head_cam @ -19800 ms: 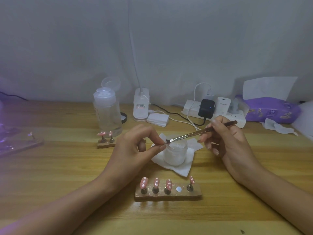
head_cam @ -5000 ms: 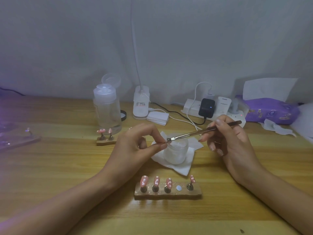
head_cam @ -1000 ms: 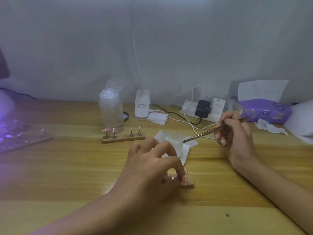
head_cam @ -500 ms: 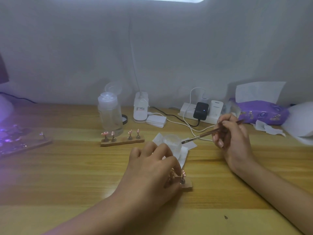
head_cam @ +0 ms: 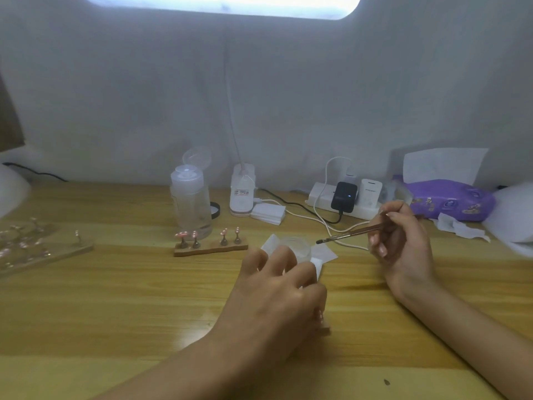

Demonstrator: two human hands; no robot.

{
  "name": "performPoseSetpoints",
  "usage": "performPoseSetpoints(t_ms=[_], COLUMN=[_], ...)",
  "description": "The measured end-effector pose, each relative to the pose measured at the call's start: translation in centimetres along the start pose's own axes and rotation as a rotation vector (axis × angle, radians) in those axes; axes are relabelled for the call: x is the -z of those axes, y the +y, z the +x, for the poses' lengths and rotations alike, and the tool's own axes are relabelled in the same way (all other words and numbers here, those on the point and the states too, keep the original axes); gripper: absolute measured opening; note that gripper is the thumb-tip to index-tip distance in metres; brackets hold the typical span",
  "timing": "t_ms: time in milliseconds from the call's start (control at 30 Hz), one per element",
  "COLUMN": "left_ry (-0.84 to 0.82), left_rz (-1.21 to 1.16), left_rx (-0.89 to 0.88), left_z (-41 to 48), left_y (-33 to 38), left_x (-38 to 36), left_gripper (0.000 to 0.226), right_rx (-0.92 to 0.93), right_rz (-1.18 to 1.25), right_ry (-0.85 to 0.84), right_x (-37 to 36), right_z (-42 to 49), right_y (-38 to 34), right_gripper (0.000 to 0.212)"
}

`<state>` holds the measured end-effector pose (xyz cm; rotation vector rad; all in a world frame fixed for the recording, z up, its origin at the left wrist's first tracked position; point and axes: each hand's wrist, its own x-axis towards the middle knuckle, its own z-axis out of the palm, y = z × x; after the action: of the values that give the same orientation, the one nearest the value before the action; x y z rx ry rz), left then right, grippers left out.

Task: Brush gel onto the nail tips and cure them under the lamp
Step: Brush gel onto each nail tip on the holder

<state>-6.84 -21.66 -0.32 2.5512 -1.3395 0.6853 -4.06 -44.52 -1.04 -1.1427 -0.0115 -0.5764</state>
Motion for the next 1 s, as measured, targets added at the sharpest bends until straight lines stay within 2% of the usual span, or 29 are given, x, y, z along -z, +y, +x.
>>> performPoseSetpoints(t_ms=[100,167,267,367,433,533,667,833,1000], left_ry=[0.121,0.198,0.266,0.229,0.217,0.194,0.204,0.237,0.267], left_rz=[0.015,-0.089,-0.376,-0.816,-0.996,-1.093,-1.148,-1.175,-1.186], left_rx=[-0.105,-0.122,-0.018,0.127,0.237,0.349,0.378,0.435,0.437], left_z=[-0.1,0.5,2.0,3.0,3.1,2.5,1.5,0.9,0.7], left_y=[0.1,-0.7,-3.1,-5.7,-7.0,-8.1,-8.4,-8.3,-8.4], left_x=[0.7,2.1,3.9,4.0,3.1,0.9,-1.3,-2.5,-2.9], left_gripper=[0.008,0.007,0.003,0.011,0.016,0.018,0.005,0.017,0.016], right_rx=[-0.018,-0.004,0.058,0.108,0.138,0.169,0.215,0.189,0.126], right_rz=[-0.006,-0.096,-0.229,-0.329,-0.388,-0.452,-0.56,-0.611,-0.602], right_ry=[-0.015,-0.079,-0.212,-0.283,-0.302,-0.321,-0.372,-0.427,-0.472], right_x=[-0.3,-0.6,-1.5,-2.4,-2.8,-3.3,-3.8,-4.0,-3.5], right_z=[-0.1,-0.2,-0.4,-0.5,-0.4,-0.4,-0.4,-0.4,-0.5], right_y=[-0.3,-0.6,-1.4,-2.3,-2.6,-2.8,-2.5,-1.2,-0.1], right_gripper=[0.028,0.033,0.031,0.023,0.025,0.024,0.029,0.026,0.026])
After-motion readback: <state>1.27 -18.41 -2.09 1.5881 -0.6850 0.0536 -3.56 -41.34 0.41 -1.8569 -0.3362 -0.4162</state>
